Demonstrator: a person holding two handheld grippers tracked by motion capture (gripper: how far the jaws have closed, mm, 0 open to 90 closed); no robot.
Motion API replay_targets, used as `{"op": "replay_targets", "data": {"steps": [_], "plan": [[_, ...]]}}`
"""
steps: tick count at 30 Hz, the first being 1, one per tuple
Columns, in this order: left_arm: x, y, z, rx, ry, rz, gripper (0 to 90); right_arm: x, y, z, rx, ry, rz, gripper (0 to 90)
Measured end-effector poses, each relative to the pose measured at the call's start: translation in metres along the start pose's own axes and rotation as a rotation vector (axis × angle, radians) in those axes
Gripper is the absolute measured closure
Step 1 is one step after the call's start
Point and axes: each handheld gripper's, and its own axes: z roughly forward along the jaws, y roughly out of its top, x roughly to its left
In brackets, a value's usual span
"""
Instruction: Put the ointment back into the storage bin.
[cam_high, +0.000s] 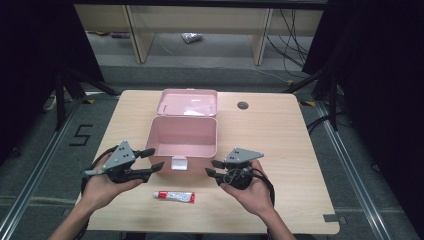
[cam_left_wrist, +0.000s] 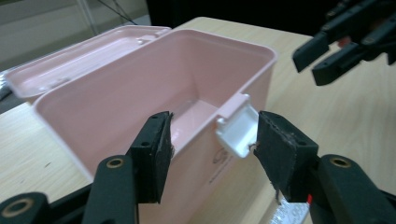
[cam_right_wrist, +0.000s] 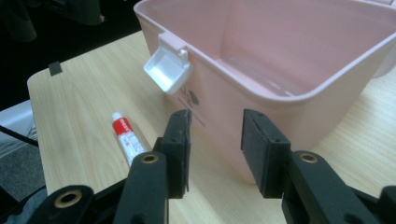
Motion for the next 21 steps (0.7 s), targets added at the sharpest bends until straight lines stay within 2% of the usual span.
{"op": "replay_targets", "data": {"steps": [2, 3, 4, 5, 9, 10, 11, 12, 14, 15, 18, 19, 21], "plan": [[-0.004, 0.001, 0.003, 0.025, -0.026, 0.027, 44.8, 0.000, -0.001, 0.001, 0.007, 0.007, 0.008, 64.1], [-0.005, 0.001, 0.004, 0.031, -0.047, 0.035, 44.7, 0.001, -0.002, 0.001, 0.015, 0.008, 0.029, 64.1], [-0.006, 0.001, 0.005, 0.046, -0.052, 0.046, 44.6, 0.002, -0.003, 0.001, 0.014, -0.001, 0.027, 64.2], [-0.008, 0.001, 0.007, 0.060, -0.068, 0.065, 44.5, 0.001, -0.003, 0.002, 0.021, 0.010, 0.014, 64.2], [-0.013, -0.001, 0.011, 0.110, -0.111, 0.097, 44.2, 0.002, -0.005, 0.005, 0.047, 0.013, 0.017, 64.2], [-0.013, -0.002, 0.012, 0.126, -0.118, 0.109, 44.2, 0.002, -0.005, 0.007, 0.036, 0.011, 0.010, 64.2], [-0.014, -0.002, 0.013, 0.141, -0.129, 0.113, 44.2, 0.002, -0.005, 0.008, 0.042, 0.030, 0.006, 64.2], [-0.014, -0.003, 0.014, 0.156, -0.135, 0.116, 44.1, 0.003, -0.005, 0.007, 0.057, 0.020, 0.007, 64.2], [-0.015, -0.005, 0.017, 0.206, -0.139, 0.161, 44.1, 0.003, -0.006, 0.008, 0.058, 0.030, 0.002, 64.2], [-0.017, -0.005, 0.018, 0.217, -0.140, 0.164, 44.1, 0.004, -0.006, 0.008, 0.060, 0.029, 0.001, 64.2], [-0.018, -0.007, 0.021, 0.294, -0.178, 0.228, 45.2, 0.005, -0.008, 0.009, 0.073, 0.030, 0.009, 64.2], [-0.018, -0.008, 0.022, 0.319, -0.188, 0.242, 45.6, 0.003, -0.009, 0.010, 0.077, 0.034, -0.011, 64.2], [-0.019, -0.010, 0.026, 0.353, -0.203, 0.260, 45.7, 0.004, -0.010, 0.010, 0.082, 0.031, 0.008, 64.1]]}}
